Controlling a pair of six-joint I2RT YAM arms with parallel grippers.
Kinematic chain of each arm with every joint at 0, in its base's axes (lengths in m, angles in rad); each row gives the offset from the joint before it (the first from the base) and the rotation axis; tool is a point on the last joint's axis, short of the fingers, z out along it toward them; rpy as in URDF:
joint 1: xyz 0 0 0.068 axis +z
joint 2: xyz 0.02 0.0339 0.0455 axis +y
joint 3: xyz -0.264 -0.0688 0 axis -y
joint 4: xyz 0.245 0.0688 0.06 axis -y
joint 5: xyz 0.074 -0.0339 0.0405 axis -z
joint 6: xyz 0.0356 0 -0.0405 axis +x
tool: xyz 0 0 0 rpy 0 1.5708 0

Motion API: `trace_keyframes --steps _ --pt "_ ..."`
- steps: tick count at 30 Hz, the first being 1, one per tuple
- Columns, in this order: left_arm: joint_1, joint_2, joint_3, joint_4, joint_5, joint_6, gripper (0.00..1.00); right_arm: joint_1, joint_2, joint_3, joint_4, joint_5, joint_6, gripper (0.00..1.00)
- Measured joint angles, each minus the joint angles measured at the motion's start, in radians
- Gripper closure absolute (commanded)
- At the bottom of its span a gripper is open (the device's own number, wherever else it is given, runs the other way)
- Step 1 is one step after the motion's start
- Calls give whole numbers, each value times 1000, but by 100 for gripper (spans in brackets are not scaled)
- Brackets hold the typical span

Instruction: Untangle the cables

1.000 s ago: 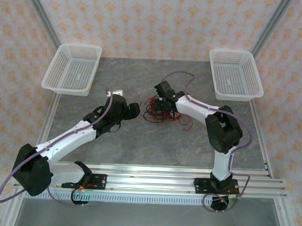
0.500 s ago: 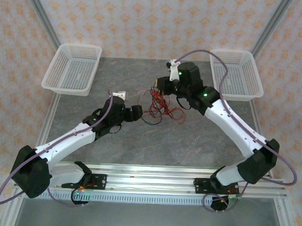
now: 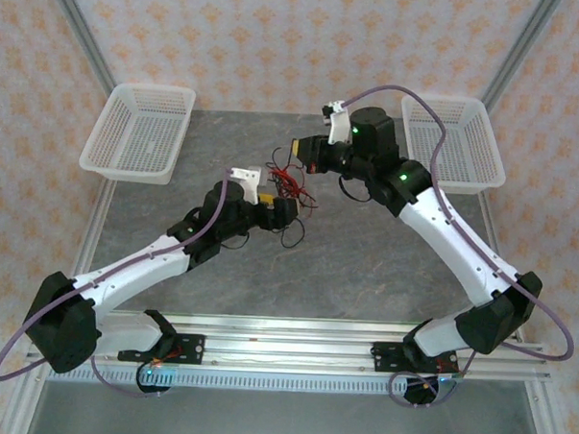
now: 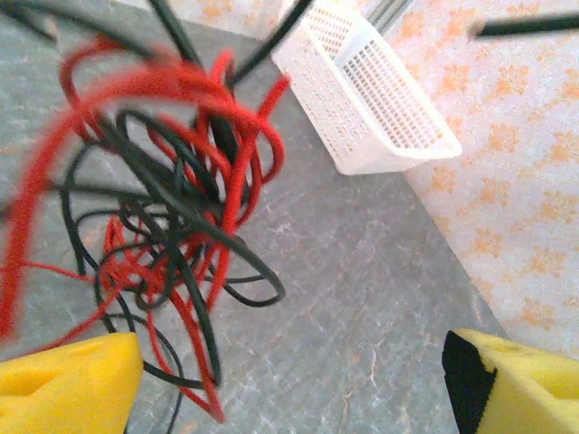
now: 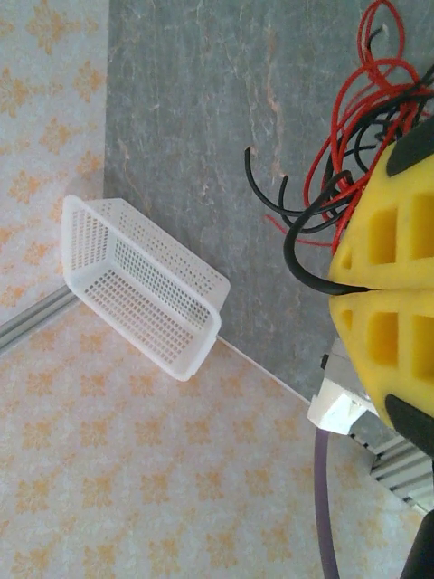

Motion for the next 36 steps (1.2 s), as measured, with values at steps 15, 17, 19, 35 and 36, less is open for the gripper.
trace_keyframes --steps 15,17,19,35,36 --pt "21 292 137 1 -272 -45 34 0 -52 -34 28 -31 69 98" --pt "46 291 112 28 -286 -64 34 0 -75 -34 22 -23 69 98" --pt "76 291 68 61 -297 -78 34 0 -100 -34 14 -9 69 98" --pt "252 208 -284 135 -299 -114 89 -3 -142 188 -114 163 26 98" --pt "259 200 -293 135 -300 -113 87 -5 -142 201 -122 174 23 98"
